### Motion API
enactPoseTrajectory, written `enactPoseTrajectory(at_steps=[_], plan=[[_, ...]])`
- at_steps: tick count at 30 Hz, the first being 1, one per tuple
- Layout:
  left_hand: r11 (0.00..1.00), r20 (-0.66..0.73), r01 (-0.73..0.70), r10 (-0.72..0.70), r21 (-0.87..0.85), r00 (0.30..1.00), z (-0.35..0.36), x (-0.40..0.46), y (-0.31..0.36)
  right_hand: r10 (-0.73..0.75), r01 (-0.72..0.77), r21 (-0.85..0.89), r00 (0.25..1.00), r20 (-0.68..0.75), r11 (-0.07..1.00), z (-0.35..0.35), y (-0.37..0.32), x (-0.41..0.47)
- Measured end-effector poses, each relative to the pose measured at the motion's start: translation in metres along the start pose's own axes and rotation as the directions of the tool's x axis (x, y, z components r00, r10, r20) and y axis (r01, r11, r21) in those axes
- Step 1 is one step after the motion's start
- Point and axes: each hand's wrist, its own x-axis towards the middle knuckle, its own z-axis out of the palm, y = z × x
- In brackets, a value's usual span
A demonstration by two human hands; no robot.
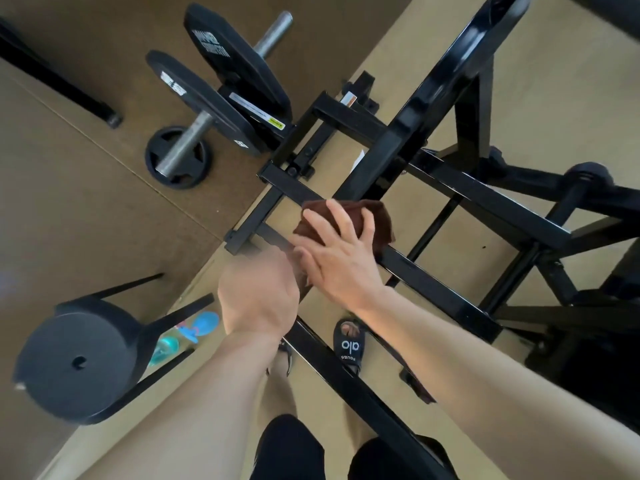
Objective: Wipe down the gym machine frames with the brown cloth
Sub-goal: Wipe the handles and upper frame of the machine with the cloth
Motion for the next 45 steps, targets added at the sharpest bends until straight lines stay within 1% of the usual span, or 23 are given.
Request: enactPoseTrajectory(at_steps=[2, 4, 7, 9, 10, 12, 14, 16, 18, 19, 21, 24, 26, 28, 30, 32, 34, 37, 38, 40, 43, 45], plan=[[1.000, -0.006, -0.004, 0.004, 0.010, 1.000, 0.000, 0.001, 0.000, 0.087, -0.086, 0.028, 0.996, -0.033, 0.996, -0.011, 0.029, 0.023], [1.000, -0.004, -0.011, 0.011, 0.020, 1.000, 0.000, 0.000, 0.000, 0.215, -0.209, 0.069, 0.972, -0.097, 0.975, -0.025, 0.064, 0.055], [1.000, -0.011, -0.014, 0.014, 0.015, 1.000, -0.001, 0.001, 0.000, 0.426, -0.407, 0.148, 0.895, -0.133, 0.901, -0.047, 0.104, 0.106], [1.000, 0.007, -0.016, 0.016, 0.024, 1.000, -0.001, 0.002, 0.000, 0.530, -0.505, 0.180, 0.838, -0.132, 0.844, -0.054, 0.107, 0.125], [0.999, 0.031, -0.016, 0.015, 0.028, 0.999, -0.002, 0.002, 0.001, 0.555, -0.528, 0.195, 0.821, -0.131, 0.827, -0.054, 0.101, 0.126], [0.999, 0.136, 0.004, -0.010, 0.045, 0.991, -0.005, 0.002, 0.002, 0.552, -0.516, 0.230, 0.822, -0.137, 0.825, -0.045, 0.078, 0.111], [0.998, 0.228, 0.053, -0.062, 0.041, 0.972, -0.010, 0.002, 0.005, 0.511, -0.465, 0.265, 0.848, -0.139, 0.845, -0.028, 0.042, 0.079], [0.981, 0.247, 0.190, -0.172, -0.050, 0.954, -0.011, 0.016, 0.011, 0.455, -0.411, 0.267, 0.881, -0.127, 0.871, -0.012, 0.009, 0.050], [0.930, 0.281, 0.308, -0.246, -0.203, 0.928, -0.008, 0.040, 0.028, 0.417, -0.373, 0.279, 0.901, -0.119, 0.885, -0.003, -0.002, 0.039], [0.918, 0.273, 0.303, -0.232, -0.254, 0.934, -0.005, 0.054, 0.038, 0.400, -0.347, 0.300, 0.907, -0.135, 0.888, -0.002, 0.003, 0.040], [0.924, 0.281, 0.259, -0.179, -0.282, 0.943, 0.006, 0.081, 0.061, 0.382, -0.306, 0.325, 0.902, -0.203, 0.895, -0.008, 0.025, 0.050], [0.918, 0.359, 0.252, -0.134, -0.306, 0.924, 0.032, 0.111, 0.090, 0.454, -0.353, 0.350, 0.849, -0.270, 0.868, -0.024, 0.074, 0.084], [0.927, 0.390, 0.227, -0.099, -0.297, 0.915, 0.049, 0.118, 0.104, 0.501, -0.387, 0.379, 0.820, -0.276, 0.841, -0.040, 0.112, 0.113], [0.933, 0.337, 0.224, -0.123, -0.281, 0.933, 0.061, 0.117, 0.108, 0.516, -0.396, 0.383, 0.807, -0.289, 0.834, -0.053, 0.153, 0.142], [0.932, 0.272, 0.225, -0.147, -0.284, 0.951, 0.068, 0.118, 0.107, 0.541, -0.397, 0.409, 0.770, -0.339, 0.822, -0.066, 0.189, 0.167], [0.925, 0.245, 0.219, -0.145, -0.309, 0.959, 0.070, 0.117, 0.104, 0.570, -0.381, 0.464, 0.724, -0.387, 0.800, -0.076, 0.209, 0.183], [0.924, 0.226, 0.202, -0.132, -0.323, 0.965, 0.071, 0.118, 0.106, 0.588, -0.387, 0.485, 0.711, -0.385, 0.785, -0.081, 0.217, 0.191], [0.929, 0.206, 0.179, -0.116, -0.325, 0.972, 0.070, 0.118, 0.109, 0.595, -0.461, 0.399, 0.729, -0.339, 0.793, -0.079, 0.208, 0.185], [0.930, 0.205, 0.176, -0.113, -0.323, 0.972, 0.070, 0.119, 0.109, 0.594, -0.465, 0.393, 0.732, -0.332, 0.793, -0.075, 0.198, 0.179], [0.932, 0.203, 0.176, -0.115, -0.317, 0.973, 0.071, 0.121, 0.109, 0.564, -0.425, 0.398, 0.744, -0.359, 0.813, -0.063, 0.170, 0.158], [0.940, 0.220, 0.190, -0.129, -0.282, 0.967, 0.071, 0.122, 0.110, 0.471, -0.330, 0.384, 0.803, -0.366, 0.862, -0.041, 0.128, 0.123], [0.945, 0.209, 0.182, -0.127, -0.270, 0.970, 0.073, 0.121, 0.109, 0.431, -0.301, 0.365, 0.830, -0.355, 0.881, -0.038, 0.129, 0.116]])
